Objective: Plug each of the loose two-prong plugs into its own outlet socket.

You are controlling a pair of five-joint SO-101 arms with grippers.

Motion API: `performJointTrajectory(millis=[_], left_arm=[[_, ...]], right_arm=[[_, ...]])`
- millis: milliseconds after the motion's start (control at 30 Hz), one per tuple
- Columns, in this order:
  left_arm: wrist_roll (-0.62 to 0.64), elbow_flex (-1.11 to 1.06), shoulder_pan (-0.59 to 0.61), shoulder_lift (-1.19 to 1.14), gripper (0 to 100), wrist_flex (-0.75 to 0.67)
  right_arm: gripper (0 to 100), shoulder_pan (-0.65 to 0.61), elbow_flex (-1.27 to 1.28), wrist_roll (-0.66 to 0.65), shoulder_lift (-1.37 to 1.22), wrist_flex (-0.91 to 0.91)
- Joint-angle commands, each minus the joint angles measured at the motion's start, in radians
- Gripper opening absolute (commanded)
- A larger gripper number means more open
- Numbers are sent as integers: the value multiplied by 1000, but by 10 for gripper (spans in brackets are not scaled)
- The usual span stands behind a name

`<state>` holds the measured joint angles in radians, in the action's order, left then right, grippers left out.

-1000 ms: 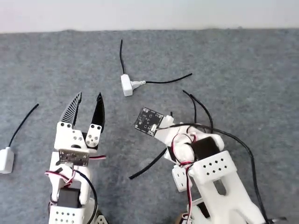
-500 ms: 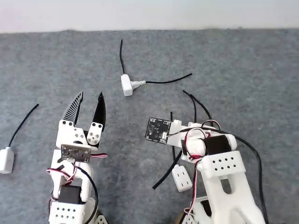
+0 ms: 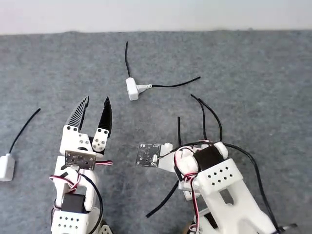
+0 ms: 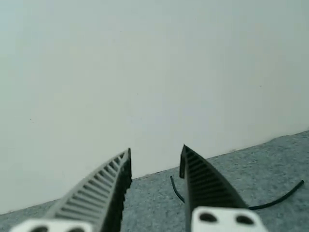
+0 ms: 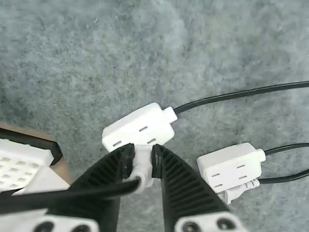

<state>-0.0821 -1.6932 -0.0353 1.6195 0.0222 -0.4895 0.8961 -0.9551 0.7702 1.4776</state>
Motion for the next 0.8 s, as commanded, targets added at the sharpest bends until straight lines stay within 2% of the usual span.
performJointTrajectory(millis=[0, 500, 700, 767], left_arm=[[-12, 5, -3, -8, 163, -28], [-12, 5, -3, -8, 163, -29], [-12, 5, -3, -8, 163, -29], [-12, 5, -3, -8, 163, -29]], right_arm=[[9, -7, 2, 14, 8, 13], [9, -18, 77, 20, 8, -54], [9, -73, 78, 26, 8, -68], [9, -101, 78, 68, 8, -68]])
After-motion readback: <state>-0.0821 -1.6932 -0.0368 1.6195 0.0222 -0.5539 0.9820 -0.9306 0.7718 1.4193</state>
